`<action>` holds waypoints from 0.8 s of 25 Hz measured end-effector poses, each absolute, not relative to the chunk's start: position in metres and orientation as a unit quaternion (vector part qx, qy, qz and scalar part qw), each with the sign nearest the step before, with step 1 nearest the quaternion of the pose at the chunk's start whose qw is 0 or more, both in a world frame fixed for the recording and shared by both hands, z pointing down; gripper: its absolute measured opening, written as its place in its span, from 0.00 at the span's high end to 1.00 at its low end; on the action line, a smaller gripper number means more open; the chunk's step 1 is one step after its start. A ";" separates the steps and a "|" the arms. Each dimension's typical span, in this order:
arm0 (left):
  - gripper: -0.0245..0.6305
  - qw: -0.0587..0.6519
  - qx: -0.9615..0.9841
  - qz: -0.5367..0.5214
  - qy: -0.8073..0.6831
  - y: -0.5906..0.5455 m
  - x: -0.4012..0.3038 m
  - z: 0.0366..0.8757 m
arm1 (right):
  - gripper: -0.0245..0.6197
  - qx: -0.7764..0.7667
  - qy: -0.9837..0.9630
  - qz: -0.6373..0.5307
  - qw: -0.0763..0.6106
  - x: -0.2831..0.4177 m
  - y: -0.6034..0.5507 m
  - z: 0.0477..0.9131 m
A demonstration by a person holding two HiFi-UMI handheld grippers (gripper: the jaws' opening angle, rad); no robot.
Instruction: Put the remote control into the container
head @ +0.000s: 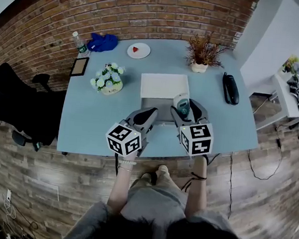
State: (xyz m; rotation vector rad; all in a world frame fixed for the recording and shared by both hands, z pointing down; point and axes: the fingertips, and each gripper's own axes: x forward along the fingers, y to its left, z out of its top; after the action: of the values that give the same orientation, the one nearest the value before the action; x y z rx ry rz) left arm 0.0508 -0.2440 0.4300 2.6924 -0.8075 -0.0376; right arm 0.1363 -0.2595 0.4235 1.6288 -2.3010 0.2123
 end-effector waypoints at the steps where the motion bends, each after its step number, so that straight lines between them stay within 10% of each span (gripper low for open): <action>1: 0.96 0.167 0.943 -0.014 -0.288 -0.247 0.052 0.432 | 0.53 0.563 -0.807 0.073 0.159 0.137 -0.264 0.425; 20: 0.96 0.219 0.899 -0.008 -0.379 -0.271 0.045 0.478 | 0.53 0.418 -0.872 0.075 0.242 0.111 -0.306 0.475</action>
State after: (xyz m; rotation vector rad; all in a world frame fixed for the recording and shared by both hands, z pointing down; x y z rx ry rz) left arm 0.0452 -0.2708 0.4780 2.4884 -1.0479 -0.0225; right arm 0.1108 -0.3065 0.4753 1.1431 -2.3845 0.2050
